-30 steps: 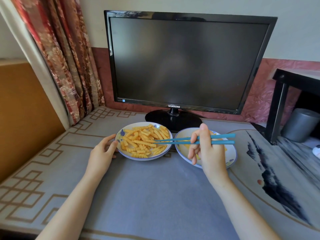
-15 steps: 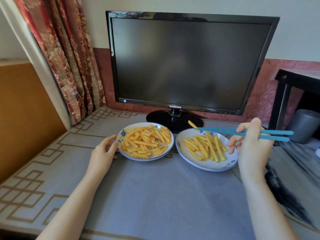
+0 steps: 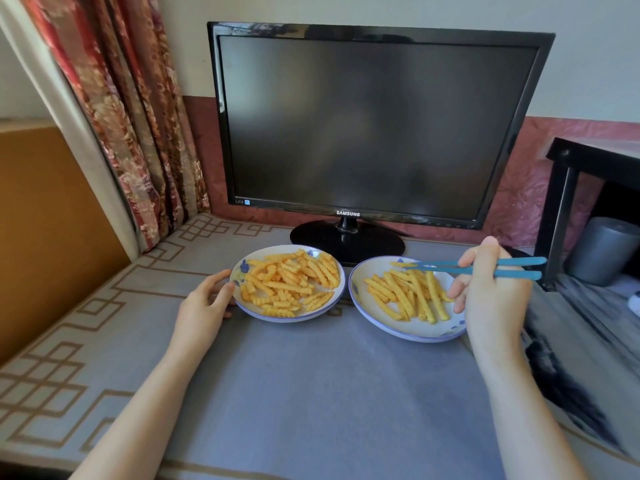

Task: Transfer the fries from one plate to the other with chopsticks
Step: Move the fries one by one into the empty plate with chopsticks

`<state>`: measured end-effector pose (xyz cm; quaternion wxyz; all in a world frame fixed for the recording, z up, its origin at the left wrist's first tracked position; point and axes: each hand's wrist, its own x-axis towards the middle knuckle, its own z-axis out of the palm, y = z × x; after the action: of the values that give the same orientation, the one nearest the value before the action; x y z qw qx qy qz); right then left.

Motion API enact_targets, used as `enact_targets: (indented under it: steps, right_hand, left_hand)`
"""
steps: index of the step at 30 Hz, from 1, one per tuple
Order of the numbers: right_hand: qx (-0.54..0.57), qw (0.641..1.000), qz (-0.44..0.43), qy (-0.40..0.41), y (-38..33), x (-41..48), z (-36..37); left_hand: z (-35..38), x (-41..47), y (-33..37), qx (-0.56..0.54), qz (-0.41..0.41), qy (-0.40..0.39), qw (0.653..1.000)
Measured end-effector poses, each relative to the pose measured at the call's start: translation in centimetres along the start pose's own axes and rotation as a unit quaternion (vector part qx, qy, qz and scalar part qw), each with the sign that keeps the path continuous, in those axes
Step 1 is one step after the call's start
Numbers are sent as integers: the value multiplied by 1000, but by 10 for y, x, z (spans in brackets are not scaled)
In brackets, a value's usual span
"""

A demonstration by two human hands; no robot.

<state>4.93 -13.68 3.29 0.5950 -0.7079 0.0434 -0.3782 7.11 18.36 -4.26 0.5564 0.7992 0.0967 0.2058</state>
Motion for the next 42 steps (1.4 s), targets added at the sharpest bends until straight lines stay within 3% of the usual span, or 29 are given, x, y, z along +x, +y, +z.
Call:
enact_targets:
  steps: [4, 14, 18, 31, 42]
  right_hand:
    - [43, 999, -14, -20, -8, -6, 2]
    - [137, 965, 9, -223, -15, -39, 29]
    - [123, 953, -5, -278, -10, -51, 36]
    - [105, 948, -22, -301, -1, -61, 45]
    - [149, 978, 29, -145, -17, -39, 25]
  left_hand:
    - [0, 1, -1, 0, -4, -2, 1000]
    - [0, 0, 0, 14, 7, 5, 1000]
    - [0, 0, 1, 19, 6, 5, 1000]
    - [0, 0, 0, 19, 4, 4, 1000]
    - [0, 0, 0, 13, 1, 8, 1000]
